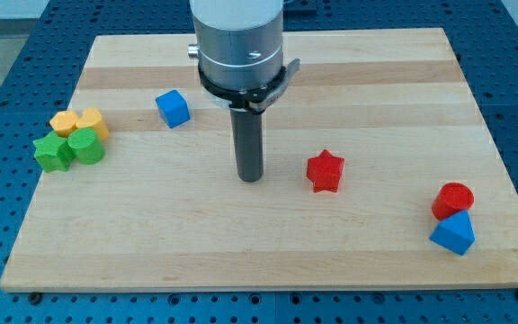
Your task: Place the red star to the left of the blue triangle
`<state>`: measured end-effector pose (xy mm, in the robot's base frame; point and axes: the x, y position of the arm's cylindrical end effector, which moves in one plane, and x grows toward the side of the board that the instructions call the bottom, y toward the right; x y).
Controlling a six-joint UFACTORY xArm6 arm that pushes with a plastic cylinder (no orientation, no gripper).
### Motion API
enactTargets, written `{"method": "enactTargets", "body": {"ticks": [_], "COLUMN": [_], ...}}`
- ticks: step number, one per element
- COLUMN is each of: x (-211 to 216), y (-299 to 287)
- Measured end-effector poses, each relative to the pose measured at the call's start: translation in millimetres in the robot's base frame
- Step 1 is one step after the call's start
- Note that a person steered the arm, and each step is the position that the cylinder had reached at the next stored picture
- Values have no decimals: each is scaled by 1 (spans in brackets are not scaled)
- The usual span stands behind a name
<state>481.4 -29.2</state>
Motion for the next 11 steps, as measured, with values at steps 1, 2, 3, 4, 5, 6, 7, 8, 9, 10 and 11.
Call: {"method": "enactTargets", "body": {"ticks": [1, 2, 3, 4, 5, 6, 7, 8, 9, 10, 11], "x": [-26, -53, -53, -52, -12, 20, 35, 46, 57, 61, 60], "y": [-1, 10, 48, 81, 87, 93, 116, 133, 153, 158, 112]}}
